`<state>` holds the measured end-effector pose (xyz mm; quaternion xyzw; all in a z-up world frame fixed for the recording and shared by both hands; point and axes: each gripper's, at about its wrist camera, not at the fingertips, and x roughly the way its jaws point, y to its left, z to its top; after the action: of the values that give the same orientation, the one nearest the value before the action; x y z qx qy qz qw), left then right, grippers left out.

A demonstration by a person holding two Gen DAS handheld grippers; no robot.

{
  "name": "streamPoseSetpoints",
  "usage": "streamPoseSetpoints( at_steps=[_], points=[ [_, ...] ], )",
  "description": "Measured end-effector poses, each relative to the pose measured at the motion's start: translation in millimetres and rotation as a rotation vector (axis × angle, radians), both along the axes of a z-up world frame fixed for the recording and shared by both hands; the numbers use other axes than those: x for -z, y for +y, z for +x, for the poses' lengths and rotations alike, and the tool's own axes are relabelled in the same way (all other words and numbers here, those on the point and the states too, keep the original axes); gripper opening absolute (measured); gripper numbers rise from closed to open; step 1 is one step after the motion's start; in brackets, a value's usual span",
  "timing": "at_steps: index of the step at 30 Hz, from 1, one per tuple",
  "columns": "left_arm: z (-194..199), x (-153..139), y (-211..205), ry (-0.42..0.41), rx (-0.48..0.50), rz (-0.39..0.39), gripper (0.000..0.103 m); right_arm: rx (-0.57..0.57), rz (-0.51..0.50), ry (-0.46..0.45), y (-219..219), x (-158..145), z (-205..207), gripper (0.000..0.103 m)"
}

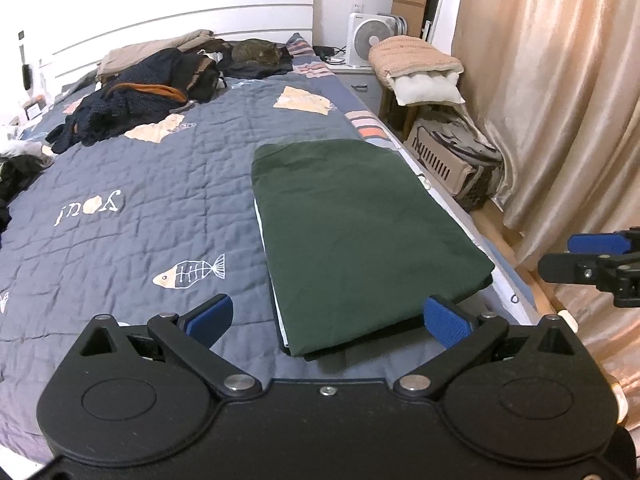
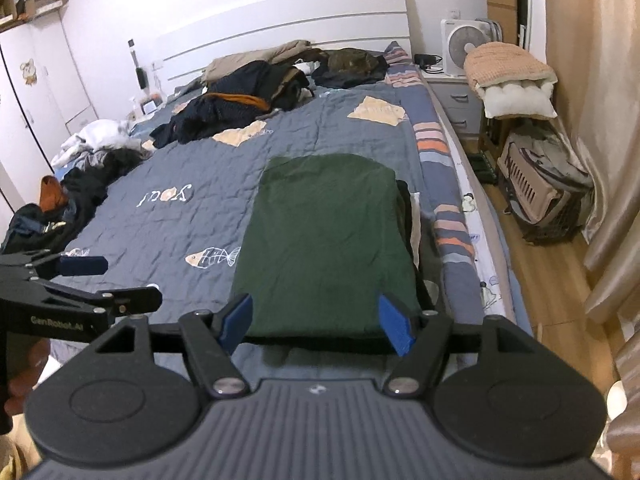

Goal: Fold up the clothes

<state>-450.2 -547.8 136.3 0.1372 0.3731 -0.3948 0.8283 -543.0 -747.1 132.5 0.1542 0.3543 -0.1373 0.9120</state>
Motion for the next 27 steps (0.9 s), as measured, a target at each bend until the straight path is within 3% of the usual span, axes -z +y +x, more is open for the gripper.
streamPoseSetpoints(
  at_steps=[15, 27],
  points=[
    [-20, -19, 4, -0.015, 0.044, 0.008, 0.103, -0.061, -0.028, 0.06, 6, -11, 1, 0.069],
    [-22, -13, -1, -0.004, 0.048, 0.016, 0.103, -0.065, -0.024, 0.064, 4, -10, 2, 0.069]
  ],
)
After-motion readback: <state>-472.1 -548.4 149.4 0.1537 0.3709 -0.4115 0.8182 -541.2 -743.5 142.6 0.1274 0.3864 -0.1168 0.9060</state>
